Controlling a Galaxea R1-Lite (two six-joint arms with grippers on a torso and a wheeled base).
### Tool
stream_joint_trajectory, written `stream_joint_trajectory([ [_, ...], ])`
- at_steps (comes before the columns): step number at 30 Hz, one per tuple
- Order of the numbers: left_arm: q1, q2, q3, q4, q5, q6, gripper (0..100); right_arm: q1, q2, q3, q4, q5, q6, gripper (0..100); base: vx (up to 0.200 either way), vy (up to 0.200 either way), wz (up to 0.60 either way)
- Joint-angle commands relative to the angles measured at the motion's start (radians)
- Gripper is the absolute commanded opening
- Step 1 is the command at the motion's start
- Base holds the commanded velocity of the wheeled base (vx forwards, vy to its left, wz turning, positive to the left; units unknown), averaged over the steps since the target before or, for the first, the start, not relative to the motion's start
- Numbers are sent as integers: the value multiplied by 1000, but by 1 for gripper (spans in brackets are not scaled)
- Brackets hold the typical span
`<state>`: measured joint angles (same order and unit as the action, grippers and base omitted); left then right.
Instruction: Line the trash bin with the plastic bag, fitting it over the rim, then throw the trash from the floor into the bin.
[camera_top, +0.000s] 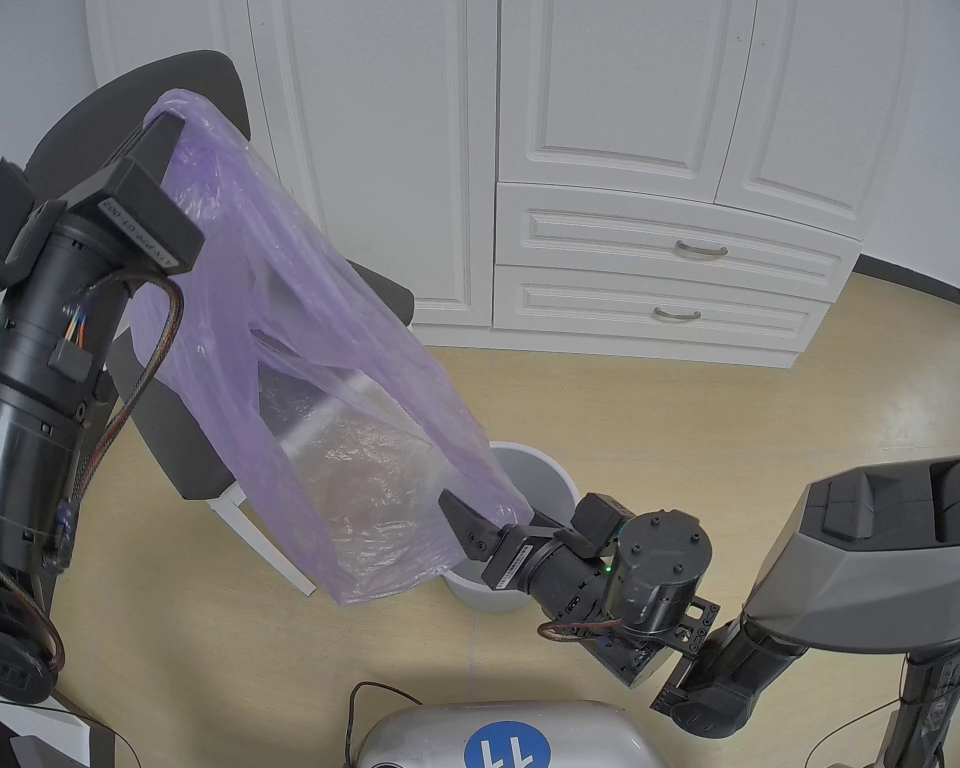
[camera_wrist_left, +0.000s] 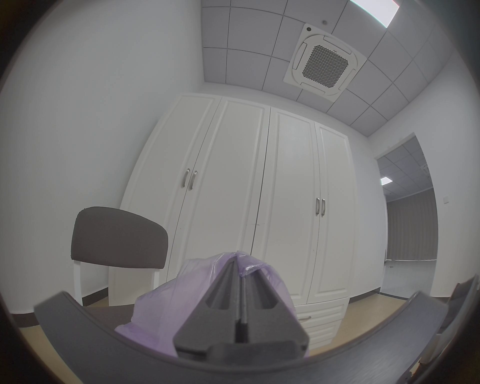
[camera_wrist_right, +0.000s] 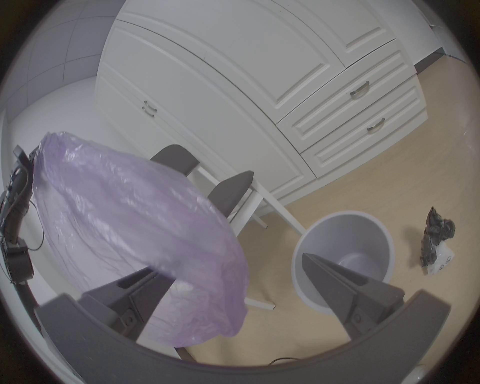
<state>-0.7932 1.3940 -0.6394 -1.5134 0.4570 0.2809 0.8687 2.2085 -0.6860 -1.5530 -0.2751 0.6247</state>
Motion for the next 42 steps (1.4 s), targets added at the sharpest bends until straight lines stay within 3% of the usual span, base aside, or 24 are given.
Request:
stream_joint_trajectory([
  [1,0,3,1,-1,0,0,0,12,30,-4,-18,1,0,100,0,0,0],
  [3,0,3,1,-1,0,0,0,12,26,-4,-18,-3,0,100,0,0,0],
  [4,0,3,1,-1,0,0,0,12,26,-4,-18,-3,0,0,0,0,0],
  [15,0,6,7,-1,2,0,0,-5,-41,13,-18,-6,-33,0,0,0,0],
  [18,0,25,12,-1,19,0,0,-16,-55,23,-18,-15,-131,0,0,0,0],
  [24,2,68,29,-1,42,-8,0,-47,-124,40,-18,-33,-194,0,0,0,0],
  [29,3,79,92,10,38,-9,0,-97,-245,77,-18,-32,-287,0,0,0,0],
  [34,6,83,164,62,31,-11,0,-149,-368,131,-18,-38,-491,0,0,0,0],
  [42,19,71,175,133,-4,-77,0,-221,-550,230,5,-39,-695,0,0,0,0],
])
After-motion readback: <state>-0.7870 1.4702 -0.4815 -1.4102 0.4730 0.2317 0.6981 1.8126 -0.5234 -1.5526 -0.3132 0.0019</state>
